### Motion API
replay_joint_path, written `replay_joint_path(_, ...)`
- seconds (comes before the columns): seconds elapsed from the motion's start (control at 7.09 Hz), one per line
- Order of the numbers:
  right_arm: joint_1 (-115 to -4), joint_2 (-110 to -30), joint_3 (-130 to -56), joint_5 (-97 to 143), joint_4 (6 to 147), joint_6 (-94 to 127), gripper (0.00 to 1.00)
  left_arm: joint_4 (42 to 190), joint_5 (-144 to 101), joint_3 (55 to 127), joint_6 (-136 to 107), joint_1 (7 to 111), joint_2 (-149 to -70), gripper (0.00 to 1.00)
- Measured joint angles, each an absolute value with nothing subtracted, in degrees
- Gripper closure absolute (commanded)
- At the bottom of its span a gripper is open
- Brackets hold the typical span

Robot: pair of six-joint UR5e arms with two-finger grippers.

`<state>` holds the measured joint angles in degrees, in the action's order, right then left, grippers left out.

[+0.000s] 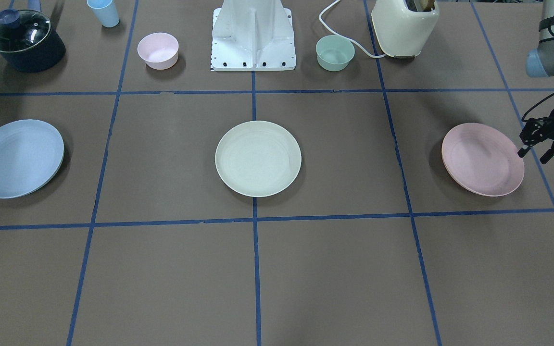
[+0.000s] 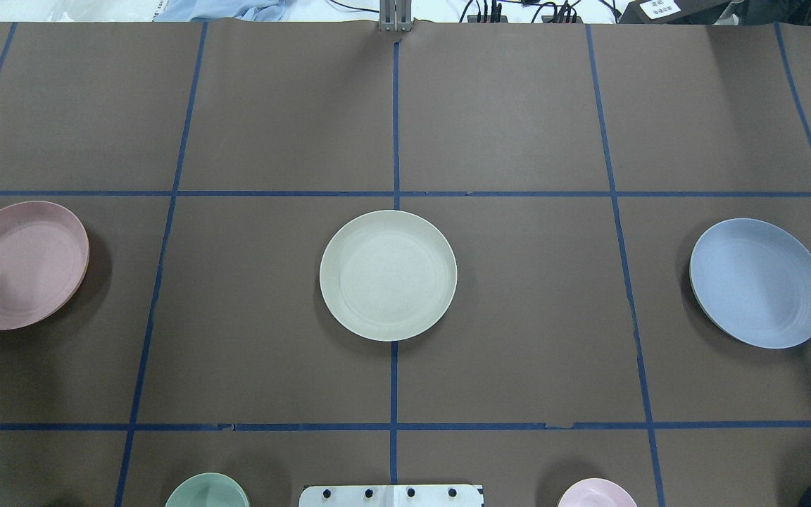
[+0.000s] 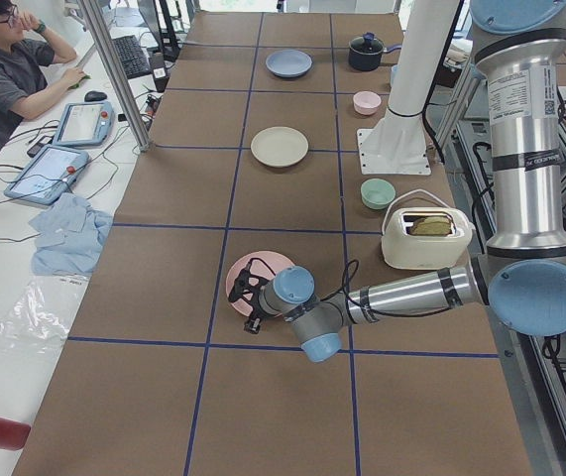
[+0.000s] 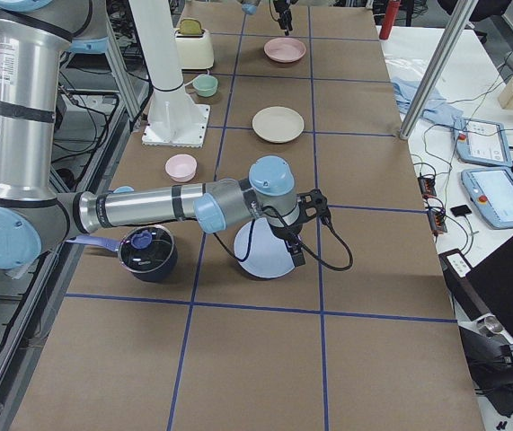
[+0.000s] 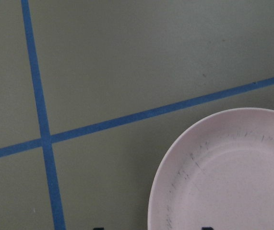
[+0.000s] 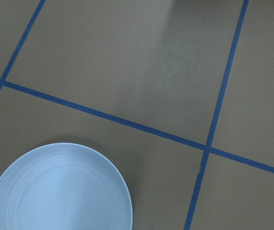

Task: Stack three plates with pink and blue
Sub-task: 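Reach the left gripper to the pink plate's rim and grasp it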

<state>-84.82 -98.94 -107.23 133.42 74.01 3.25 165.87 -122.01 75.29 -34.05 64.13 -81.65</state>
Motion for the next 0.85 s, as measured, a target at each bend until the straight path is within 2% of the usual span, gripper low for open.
replay_joint_path(0.14,-84.82,-99.06,-107.23,133.42,74.01,3.25,0.00,166.81,-121.39,74.37,-34.08,63.02,-81.66,0.42)
replay_joint_path(0.28,-84.82,-99.10,-107.23,133.42,74.00,3.25,0.00,167.32,-121.12,73.94,-34.10,62.12,-81.70,0.49)
replay_joint_path(0.42,-84.82,-99.13,-107.23,133.42,74.00,3.25,0.00,167.78,-121.03,73.75,-34.10,61.31,-81.71,0.67)
replay_joint_path(0.71,-84.82,-99.32,-107.23,133.42,74.00,3.25,0.00,168.30,-120.77,73.67,-34.08,60.14,-81.70,0.81)
replay_joint_path(0.85,-84.82,-99.37,-107.23,133.39,74.00,3.23,0.00,168.51,-120.73,73.67,-34.07,59.69,-81.68,1.00)
